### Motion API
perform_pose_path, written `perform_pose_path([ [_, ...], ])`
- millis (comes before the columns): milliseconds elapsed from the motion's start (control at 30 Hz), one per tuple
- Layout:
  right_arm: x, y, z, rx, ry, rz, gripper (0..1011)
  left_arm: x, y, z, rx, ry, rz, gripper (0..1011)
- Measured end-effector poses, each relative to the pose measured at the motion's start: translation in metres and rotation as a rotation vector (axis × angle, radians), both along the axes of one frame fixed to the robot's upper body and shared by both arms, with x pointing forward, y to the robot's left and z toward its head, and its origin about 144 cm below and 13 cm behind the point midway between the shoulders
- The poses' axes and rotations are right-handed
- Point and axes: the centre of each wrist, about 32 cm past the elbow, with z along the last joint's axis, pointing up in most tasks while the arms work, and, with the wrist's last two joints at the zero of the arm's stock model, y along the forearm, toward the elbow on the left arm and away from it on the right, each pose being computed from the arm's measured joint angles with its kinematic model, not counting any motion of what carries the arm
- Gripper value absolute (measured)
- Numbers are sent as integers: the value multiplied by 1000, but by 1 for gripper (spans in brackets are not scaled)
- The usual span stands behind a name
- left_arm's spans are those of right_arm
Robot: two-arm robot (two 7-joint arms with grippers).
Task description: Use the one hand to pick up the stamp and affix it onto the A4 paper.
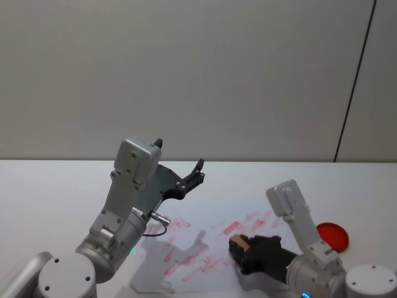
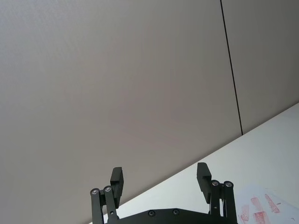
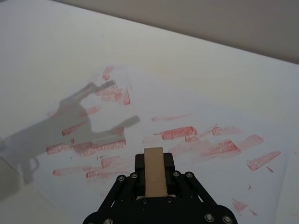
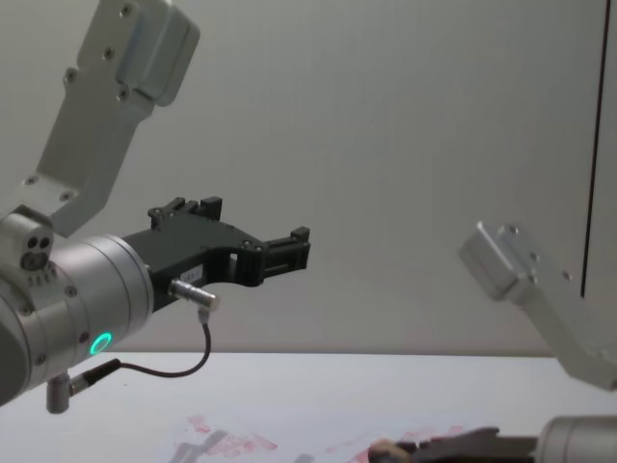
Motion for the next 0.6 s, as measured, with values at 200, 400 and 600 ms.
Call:
perform_pose_path([
  [200, 4, -1, 7, 33, -34, -12, 220, 0, 0, 0, 0, 0, 0, 1002],
  [400, 6, -6, 21, 83, -96, -51, 220, 0, 0, 0, 0, 0, 0, 1003],
  [600, 5, -22, 38, 121, -155, -115, 220, 0, 0, 0, 0, 0, 0, 1002],
])
